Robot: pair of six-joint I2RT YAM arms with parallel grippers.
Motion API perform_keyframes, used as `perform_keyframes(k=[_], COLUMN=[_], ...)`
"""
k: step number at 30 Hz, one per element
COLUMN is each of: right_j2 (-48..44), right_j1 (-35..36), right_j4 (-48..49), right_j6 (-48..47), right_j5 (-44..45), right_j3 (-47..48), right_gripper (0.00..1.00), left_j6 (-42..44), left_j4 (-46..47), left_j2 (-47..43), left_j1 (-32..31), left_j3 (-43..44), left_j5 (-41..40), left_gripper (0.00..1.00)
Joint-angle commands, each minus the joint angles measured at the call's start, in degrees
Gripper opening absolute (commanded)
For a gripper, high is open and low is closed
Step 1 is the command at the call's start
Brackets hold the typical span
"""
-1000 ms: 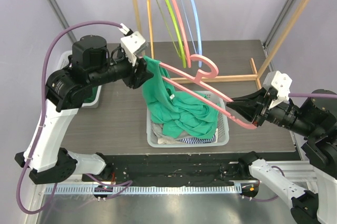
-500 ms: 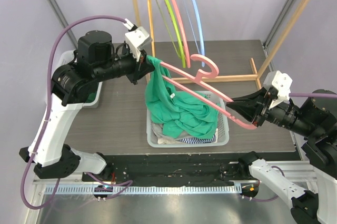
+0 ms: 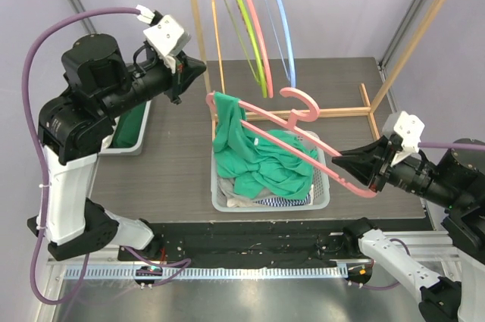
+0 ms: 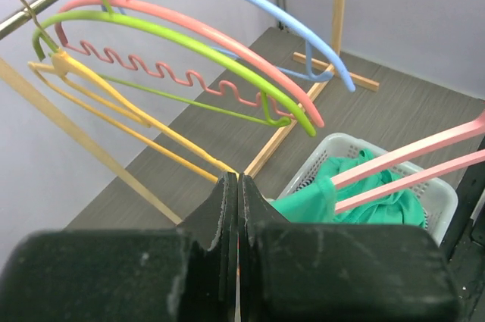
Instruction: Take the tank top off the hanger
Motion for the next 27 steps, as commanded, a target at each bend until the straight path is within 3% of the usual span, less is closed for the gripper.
perform_keyframes(k=[1,5,7,8,9,13,14,17,22,26,27], right_j2=[-2.2,-5.4,-6.0,-5.7,-5.5,-3.6,-3.3,-2.6,-2.1,-1.9,-1.7], right_j1=[0.0,0.0,0.0,0.0,0.1,0.0,0.0,0.0,0.1,0.0,0.0], right_j4=[-2.3,-3.1,-2.5,-2.4,-2.6,-2.2,-1.4,-0.2,0.2,0.1,0.1], right_j6=[1.0,2.1,2.3,2.1,1.6,0.8,0.8,0.6,0.4,0.5,0.5], right_j5=[3.0,4.2,4.5,4.7,5.0,5.4,5.4,5.4,5.5,5.3,5.3], right_j3=[4.5,6.4,6.0,5.8,5.5,4.8,4.5,4.3,3.5,2.6,2.8], right_gripper=[0.01,0.01,0.01,0.01,0.01,0.01,0.01,0.01,0.01,0.01,0.01], left_j6=[1.2,-0.2,-1.8,-2.2,-3.8,-5.6,-5.5,-5.7,-2.0,0.3,0.6], left_j4=[1.8,1.3,0.8,0.6,0.7,1.1,1.1,1.2,0.7,3.5,3.5], left_j2=[1.2,1.6,1.1,0.7,-0.2,-2.4,-2.7,-3.5,-4.4,-3.4,-3.2], left_j1=[0.3,1.0,1.0,1.0,1.0,1.0,1.0,1.0,1.0,1.0,1.0], left_j3=[-1.5,-3.1,-6.4,-7.9,-9.4,-15.9,-16.4,-17.6,-17.1,-12.4,-10.4], left_j5=[-3.6,0.2,8.2,10.6,14.2,17.8,18.3,18.8,12.0,-8.5,-8.9], left_gripper=[0.0,0.0,0.12,0.26,0.31,0.37,0.44,0.46,0.51,0.53,0.54])
